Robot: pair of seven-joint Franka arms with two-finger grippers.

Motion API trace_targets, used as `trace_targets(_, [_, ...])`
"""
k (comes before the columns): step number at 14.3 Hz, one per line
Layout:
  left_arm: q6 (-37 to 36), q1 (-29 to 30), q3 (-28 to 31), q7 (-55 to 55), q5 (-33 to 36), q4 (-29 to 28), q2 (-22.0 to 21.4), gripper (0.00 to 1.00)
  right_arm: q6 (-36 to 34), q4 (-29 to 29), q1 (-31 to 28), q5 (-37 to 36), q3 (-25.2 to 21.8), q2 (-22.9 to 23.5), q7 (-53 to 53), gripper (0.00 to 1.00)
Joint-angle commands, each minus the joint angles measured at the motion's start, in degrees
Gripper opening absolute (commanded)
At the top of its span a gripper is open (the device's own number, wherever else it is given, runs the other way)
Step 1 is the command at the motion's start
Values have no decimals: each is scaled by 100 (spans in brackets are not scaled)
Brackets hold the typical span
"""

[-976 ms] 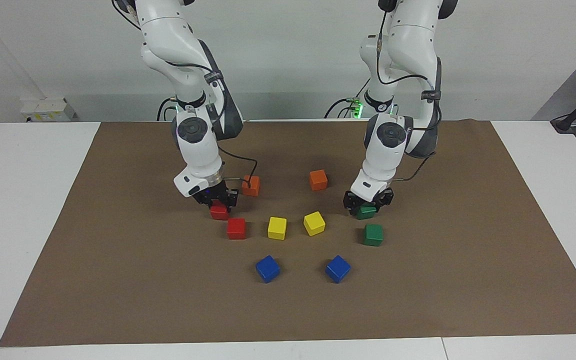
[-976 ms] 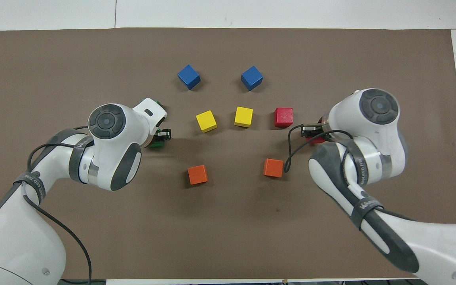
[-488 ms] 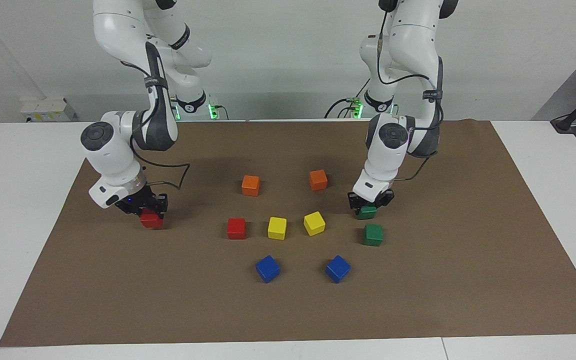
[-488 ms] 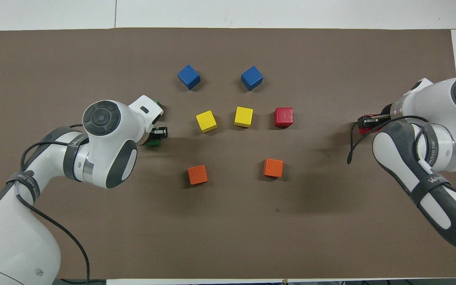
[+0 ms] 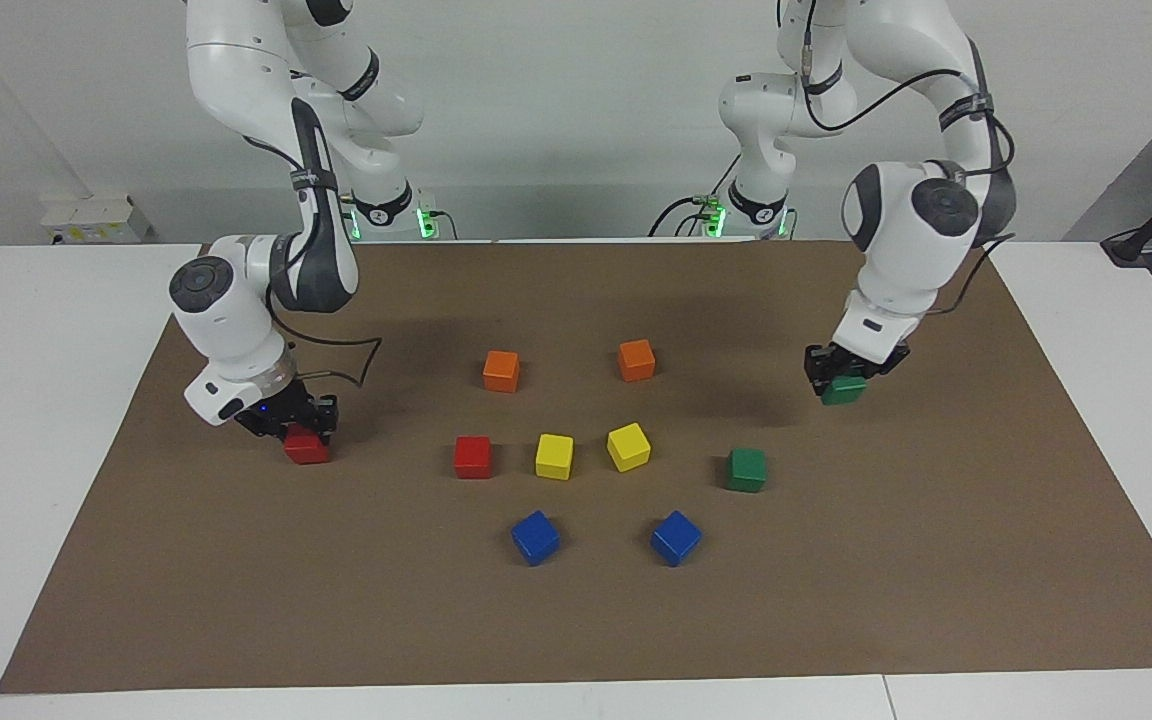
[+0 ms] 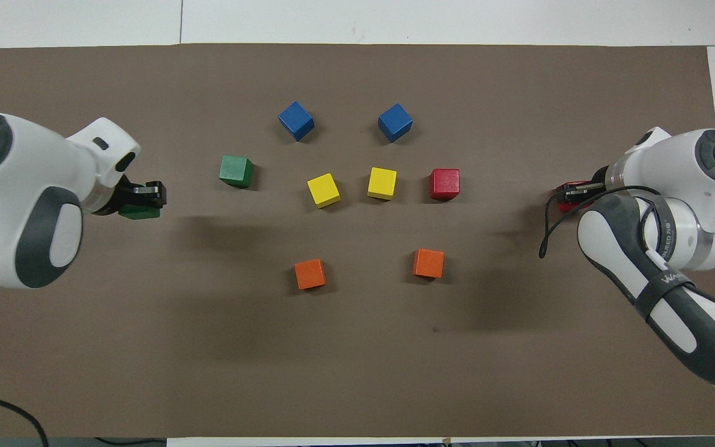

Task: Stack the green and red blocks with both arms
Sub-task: 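Lower the red cube with the right gripper while the left gripper carries green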

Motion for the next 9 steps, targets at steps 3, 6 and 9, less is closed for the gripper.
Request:
trace_targets(3, [-51,1222,-46,1775,-77,-260,-243,0,270,-131,-95,-27,48,43,-144,0])
trace_targets(6, [466,1707,-46,2453,-86,-681,-340,0,324,-140,-104,-27,48,53,-135,0])
trace_targets(9, [1300,1743,-46,2577,-86,-1384,-419,0,324,-140,-95,-27,48,62,-118,93])
